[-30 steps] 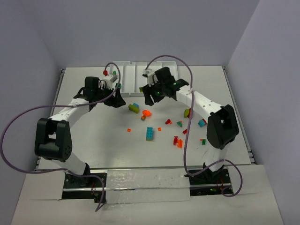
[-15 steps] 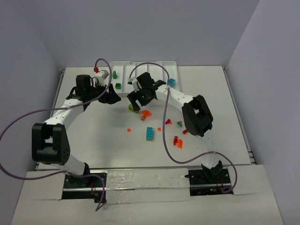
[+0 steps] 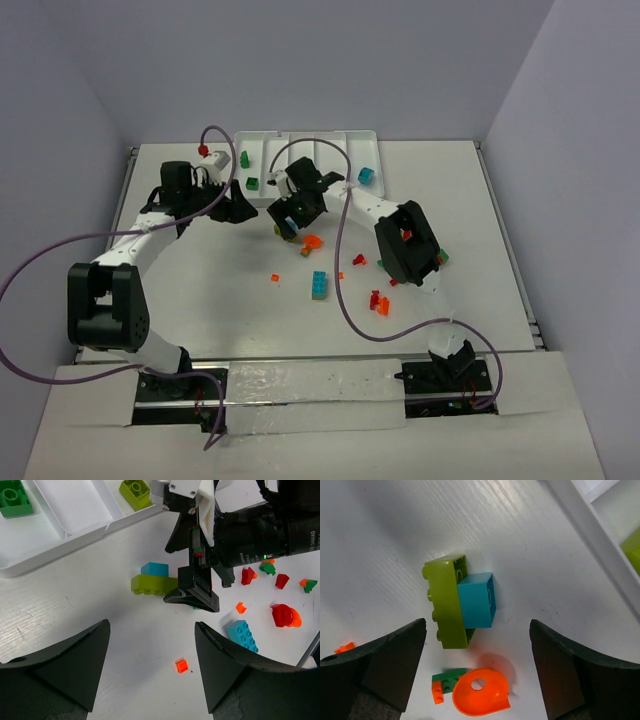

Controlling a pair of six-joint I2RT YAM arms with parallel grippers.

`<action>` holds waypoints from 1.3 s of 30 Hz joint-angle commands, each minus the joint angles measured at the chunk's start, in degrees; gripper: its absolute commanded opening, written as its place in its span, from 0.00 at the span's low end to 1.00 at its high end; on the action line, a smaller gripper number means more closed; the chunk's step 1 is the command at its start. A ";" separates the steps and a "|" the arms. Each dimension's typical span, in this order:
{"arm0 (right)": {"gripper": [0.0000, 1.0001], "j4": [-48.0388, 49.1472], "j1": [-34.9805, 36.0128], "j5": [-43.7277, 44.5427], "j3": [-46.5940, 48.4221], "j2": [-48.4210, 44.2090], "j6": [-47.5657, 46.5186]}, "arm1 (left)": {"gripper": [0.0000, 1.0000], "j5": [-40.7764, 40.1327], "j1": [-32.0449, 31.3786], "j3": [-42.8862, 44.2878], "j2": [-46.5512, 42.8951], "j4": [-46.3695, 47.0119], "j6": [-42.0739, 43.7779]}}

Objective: Sort the legos into containers by color

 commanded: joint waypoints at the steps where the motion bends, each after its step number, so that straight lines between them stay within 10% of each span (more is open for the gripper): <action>1: 0.89 -0.97 0.52 -1.18 5.24 1.57 -1.72 | 0.78 1.90 0.44 -0.29 -1.56 2.08 -0.46; 21: 0.43 1.53 1.22 -1.64 2.25 0.18 -4.53 | 0.77 8.93 8.70 -3.38 0.89 3.02 -14.11; 39: 0.42 7.85 10.19 4.79 -12.62 -24.41 -5.10 | 0.80 17.66 8.79 -4.06 2.39 3.29 -30.28</action>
